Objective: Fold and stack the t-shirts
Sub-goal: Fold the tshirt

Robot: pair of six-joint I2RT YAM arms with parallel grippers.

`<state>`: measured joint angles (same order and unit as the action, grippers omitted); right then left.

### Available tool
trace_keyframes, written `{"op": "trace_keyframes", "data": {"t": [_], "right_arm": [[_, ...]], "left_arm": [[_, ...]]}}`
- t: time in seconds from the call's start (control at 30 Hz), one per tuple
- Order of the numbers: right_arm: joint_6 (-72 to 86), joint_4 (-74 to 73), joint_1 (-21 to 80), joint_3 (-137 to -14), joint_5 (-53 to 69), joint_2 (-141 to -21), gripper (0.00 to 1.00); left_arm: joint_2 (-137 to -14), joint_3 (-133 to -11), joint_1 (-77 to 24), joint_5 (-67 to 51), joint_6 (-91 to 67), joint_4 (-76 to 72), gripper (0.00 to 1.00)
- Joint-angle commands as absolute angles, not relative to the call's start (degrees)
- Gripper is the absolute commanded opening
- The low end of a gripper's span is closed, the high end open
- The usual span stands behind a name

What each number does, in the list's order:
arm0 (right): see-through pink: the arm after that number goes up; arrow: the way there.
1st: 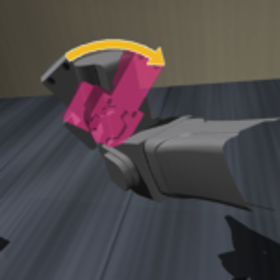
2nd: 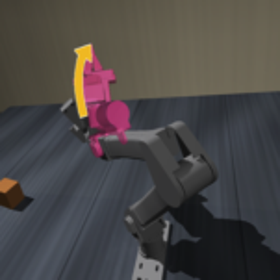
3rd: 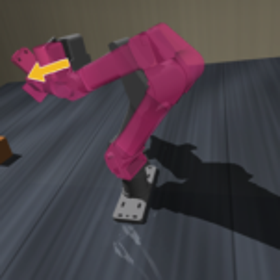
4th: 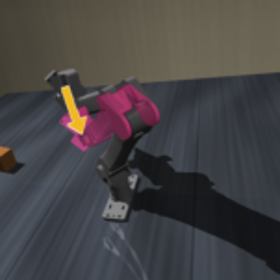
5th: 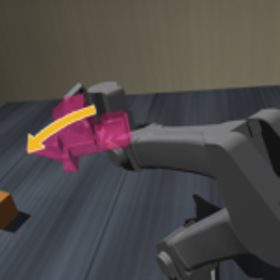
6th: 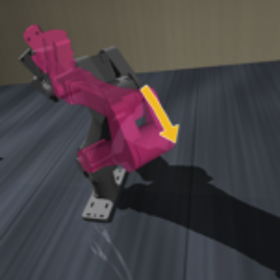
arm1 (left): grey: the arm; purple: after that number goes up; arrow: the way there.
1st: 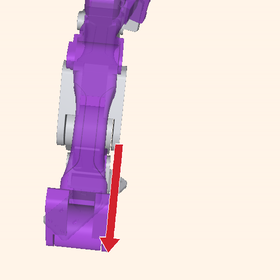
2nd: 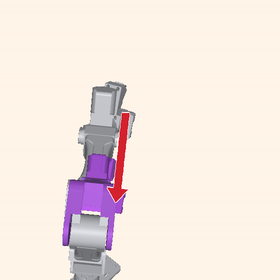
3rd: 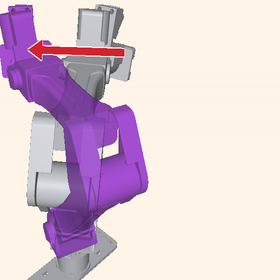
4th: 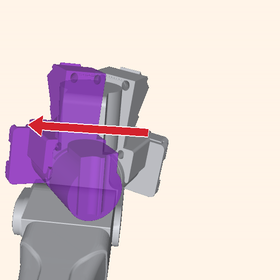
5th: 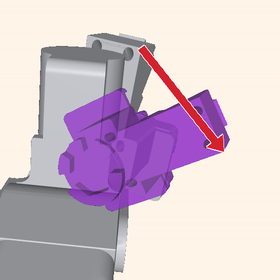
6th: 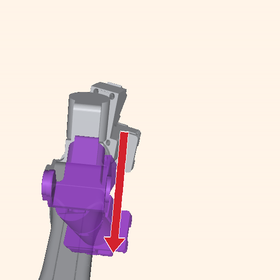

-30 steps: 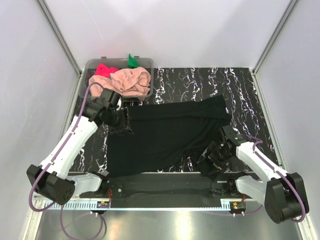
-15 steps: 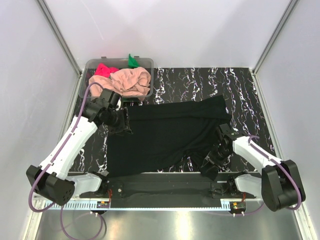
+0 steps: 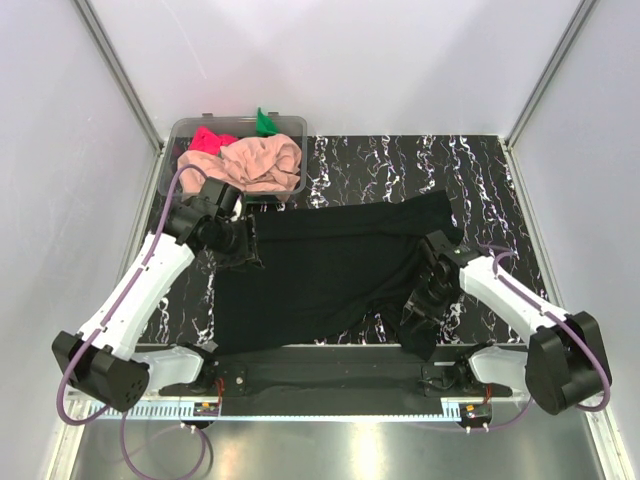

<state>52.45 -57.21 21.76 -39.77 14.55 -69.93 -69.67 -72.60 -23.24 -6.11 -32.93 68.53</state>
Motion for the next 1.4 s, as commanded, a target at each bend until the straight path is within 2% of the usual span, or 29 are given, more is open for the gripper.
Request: {"op": "trace_keyframes", "data": {"t": [0.0, 0.1, 0.23, 0.37, 0.47, 0.73, 0.83, 0.87, 1.0, 1.13, 1.23, 1.37], "right_arm": [[53.26, -66.68, 24.34, -46.92, 9.41, -68.38, 0.4], [55.81, -70.47, 24.43, -47.99, 10.28, -69.16, 0.43], [54.6, -73.47, 29.42, -52.53, 9.33, -73.81, 0.47], [48.88, -76.29, 32.86, -57.74, 6.77, -84.16, 0.51], [48.08, -76.56, 34.01, -60.2, 6.06, -87.27, 0.57], [47.02, -80.68, 34.54, -59.95, 3.34, -90.09, 0.58], [47.37, -75.26, 34.54, -56.8, 8.07, -86.5, 0.61], [47.98, -72.02, 34.54, -55.47, 12.18, -81.79, 0.63], [56.76, -58.83, 34.54, -43.64, 10.64, -65.86, 0.64], [66.95, -55.9, 34.63, -35.95, 9.68, -53.2, 0.62], [67.93, -57.57, 34.63, -37.17, 5.82, -51.25, 0.59], [73.82, -56.69, 34.63, -39.11, 7.55, -52.99, 0.64]], "left_arm": [[-67.5, -72.42, -23.47, -5.36, -31.99, 68.29, 0.51], [-67.24, -72.16, -23.38, -5.36, -31.99, 68.29, 0.51], [-66.97, -71.9, -23.38, -5.19, -31.99, 68.2, 0.51], [-66.36, -71.11, -23.38, -4.92, -31.91, 68.2, 0.51], [-65.31, -70.14, -23.29, -4.48, -31.99, 68.2, 0.51], [-64.25, -68.03, -23.29, -4.83, -32.26, 67.5, 0.51], [-64.86, -68.38, -23.29, -5.27, -32.08, 66.89, 0.51], [-65.12, -68.73, -23.29, -5.27, -31.99, 66.8, 0.51], [-65.92, -70.75, -23.29, -5.71, -31.73, 67.67, 0.51], [-67.06, -72.25, -23.38, -6.06, -31.9, 68.64, 0.51], [-68.02, -72.68, -23.38, -6.5, -31.91, 68.56, 0.51], [-69.78, -74.96, -23.64, -5.54, -31.9, 69.25, 0.5]]}}
